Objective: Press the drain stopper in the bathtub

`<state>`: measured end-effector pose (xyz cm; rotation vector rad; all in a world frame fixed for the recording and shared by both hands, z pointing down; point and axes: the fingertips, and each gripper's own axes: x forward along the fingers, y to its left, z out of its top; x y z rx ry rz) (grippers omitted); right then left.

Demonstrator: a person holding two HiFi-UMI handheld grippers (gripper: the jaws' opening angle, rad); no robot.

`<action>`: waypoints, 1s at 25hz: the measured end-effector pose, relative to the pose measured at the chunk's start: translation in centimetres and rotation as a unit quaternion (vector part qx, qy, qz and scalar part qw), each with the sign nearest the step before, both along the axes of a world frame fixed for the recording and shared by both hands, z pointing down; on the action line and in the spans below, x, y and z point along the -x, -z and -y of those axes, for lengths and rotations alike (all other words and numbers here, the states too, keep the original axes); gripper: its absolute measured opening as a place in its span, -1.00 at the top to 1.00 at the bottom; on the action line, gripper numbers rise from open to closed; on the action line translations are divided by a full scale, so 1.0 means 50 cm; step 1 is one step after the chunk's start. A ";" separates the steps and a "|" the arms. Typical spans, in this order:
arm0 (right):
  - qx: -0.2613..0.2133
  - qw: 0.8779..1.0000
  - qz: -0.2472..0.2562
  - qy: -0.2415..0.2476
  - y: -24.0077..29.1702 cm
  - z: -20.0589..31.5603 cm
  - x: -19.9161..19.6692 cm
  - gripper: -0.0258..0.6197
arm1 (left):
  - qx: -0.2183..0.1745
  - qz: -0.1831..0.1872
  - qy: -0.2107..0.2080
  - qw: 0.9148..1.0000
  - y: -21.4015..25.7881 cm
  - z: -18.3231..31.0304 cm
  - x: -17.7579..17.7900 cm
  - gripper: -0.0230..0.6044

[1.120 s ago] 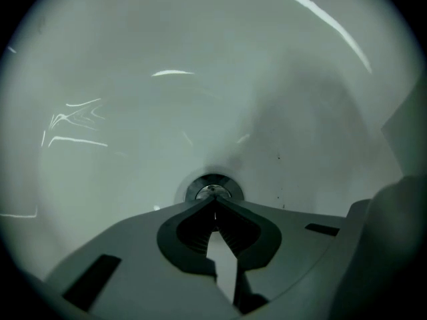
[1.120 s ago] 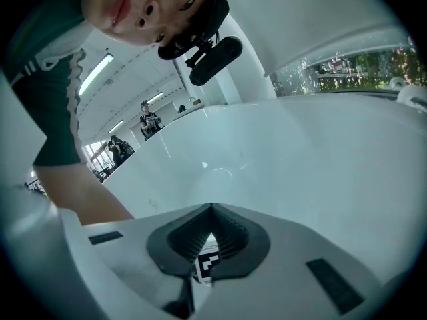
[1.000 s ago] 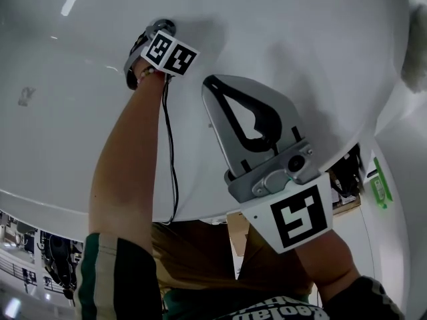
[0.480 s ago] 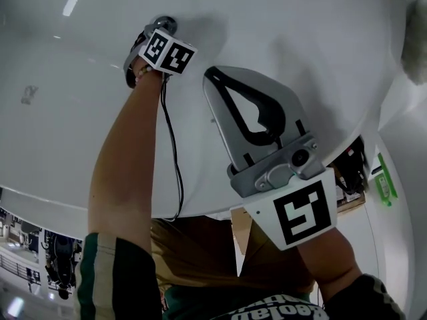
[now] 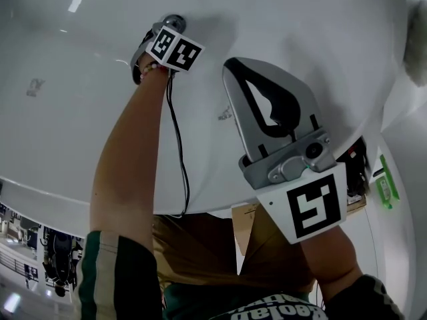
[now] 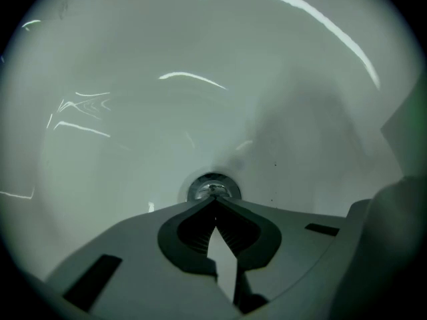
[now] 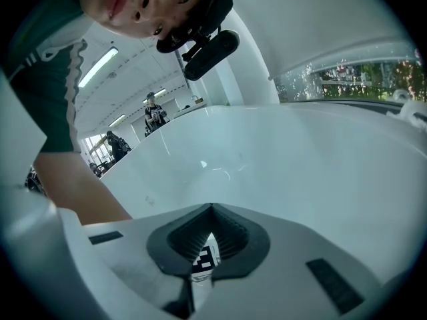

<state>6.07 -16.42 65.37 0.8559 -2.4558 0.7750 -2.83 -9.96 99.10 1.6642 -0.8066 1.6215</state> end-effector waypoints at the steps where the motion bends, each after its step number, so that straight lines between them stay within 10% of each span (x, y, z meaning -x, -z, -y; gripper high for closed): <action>1: 0.001 1.000 0.000 0.000 -0.002 -0.001 0.000 0.88 | 0.000 -0.002 -0.002 1.000 -0.003 -0.002 0.000 0.91; 25: -0.019 0.999 -0.030 -0.029 0.085 0.017 -0.004 0.88 | -0.001 -0.049 0.045 0.998 0.139 -0.007 0.009 0.91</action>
